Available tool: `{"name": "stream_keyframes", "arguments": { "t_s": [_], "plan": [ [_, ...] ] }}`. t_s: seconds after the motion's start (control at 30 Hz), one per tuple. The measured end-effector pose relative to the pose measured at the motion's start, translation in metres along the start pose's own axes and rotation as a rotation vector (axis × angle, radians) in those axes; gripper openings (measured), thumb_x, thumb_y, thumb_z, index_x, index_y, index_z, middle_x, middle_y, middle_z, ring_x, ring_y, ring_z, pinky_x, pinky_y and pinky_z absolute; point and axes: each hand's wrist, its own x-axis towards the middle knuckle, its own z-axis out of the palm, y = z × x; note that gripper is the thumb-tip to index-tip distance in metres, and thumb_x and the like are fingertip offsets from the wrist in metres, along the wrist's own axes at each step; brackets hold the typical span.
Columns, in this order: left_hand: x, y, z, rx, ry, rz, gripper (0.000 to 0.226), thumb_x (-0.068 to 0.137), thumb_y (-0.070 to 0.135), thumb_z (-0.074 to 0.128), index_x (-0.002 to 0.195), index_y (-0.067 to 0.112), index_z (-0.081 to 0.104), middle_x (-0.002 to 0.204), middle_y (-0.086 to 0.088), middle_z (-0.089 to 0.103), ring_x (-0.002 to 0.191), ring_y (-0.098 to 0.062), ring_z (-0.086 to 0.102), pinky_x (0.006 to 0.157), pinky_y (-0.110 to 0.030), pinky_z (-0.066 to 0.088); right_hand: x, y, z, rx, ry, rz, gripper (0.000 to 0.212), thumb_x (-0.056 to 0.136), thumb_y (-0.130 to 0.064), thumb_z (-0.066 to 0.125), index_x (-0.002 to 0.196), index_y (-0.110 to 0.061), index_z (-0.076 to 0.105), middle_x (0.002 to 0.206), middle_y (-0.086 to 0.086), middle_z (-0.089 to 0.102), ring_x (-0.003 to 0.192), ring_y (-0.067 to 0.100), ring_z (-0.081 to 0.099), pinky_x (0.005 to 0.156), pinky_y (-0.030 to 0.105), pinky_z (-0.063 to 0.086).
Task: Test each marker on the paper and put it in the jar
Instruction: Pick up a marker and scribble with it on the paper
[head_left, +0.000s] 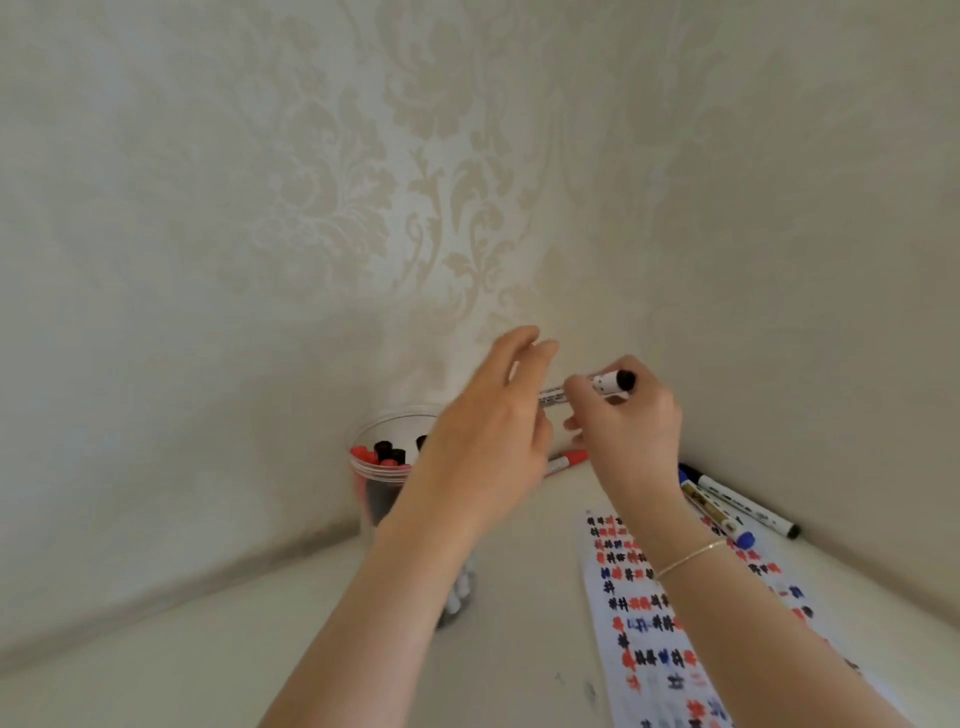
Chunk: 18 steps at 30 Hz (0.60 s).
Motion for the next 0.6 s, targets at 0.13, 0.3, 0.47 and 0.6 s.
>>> {"name": "stream_keyframes", "arguments": {
  "t_s": [0.13,0.3,0.47,0.6],
  "plan": [
    [-0.011,0.007,0.037,-0.049,-0.274,-0.117,0.051,0.101,0.024,0.04,0.149,0.016,0.024,0.153,-0.004,0.027,0.138,-0.017,0.032,0.108,-0.029,0.032,-0.013,-0.007,-0.024,0.356,-0.015,0.2,0.018,0.082,-0.006,0.056,0.066,-0.005,0.047,0.064,0.029,0.06,0.042,0.029,0.055,0.046,0.035,0.048],
    [-0.037,0.018,0.067,-0.296,-0.355,-0.116,0.017,0.097,0.039,0.048,0.094,0.025,0.058,0.064,0.006,0.057,0.057,-0.012,0.053,0.055,-0.03,0.042,-0.027,0.018,-0.05,0.466,-0.189,0.482,0.021,0.083,-0.003,0.057,0.069,-0.011,0.044,0.054,0.003,0.046,0.037,0.008,0.04,0.038,0.021,0.034],
    [-0.058,0.027,0.083,-0.634,-0.439,-0.308,0.027,0.087,0.04,0.065,0.064,0.028,0.058,0.047,0.009,0.054,0.043,-0.008,0.05,0.052,-0.023,0.043,-0.037,0.049,-0.074,0.394,-0.314,0.555,0.029,0.079,0.0,0.069,0.064,-0.01,0.046,0.047,0.002,0.042,0.034,0.012,0.031,0.034,0.02,0.029],
    [-0.065,0.033,0.094,-0.574,-0.493,-0.28,0.043,0.089,0.055,0.053,0.065,0.019,0.059,0.052,0.002,0.059,0.046,-0.008,0.049,0.055,-0.024,0.041,-0.041,0.061,-0.087,0.506,-0.289,0.601,0.033,0.078,-0.001,0.072,0.065,-0.013,0.044,0.052,0.003,0.036,0.039,0.013,0.027,0.035,0.02,0.028]
  ]
}}
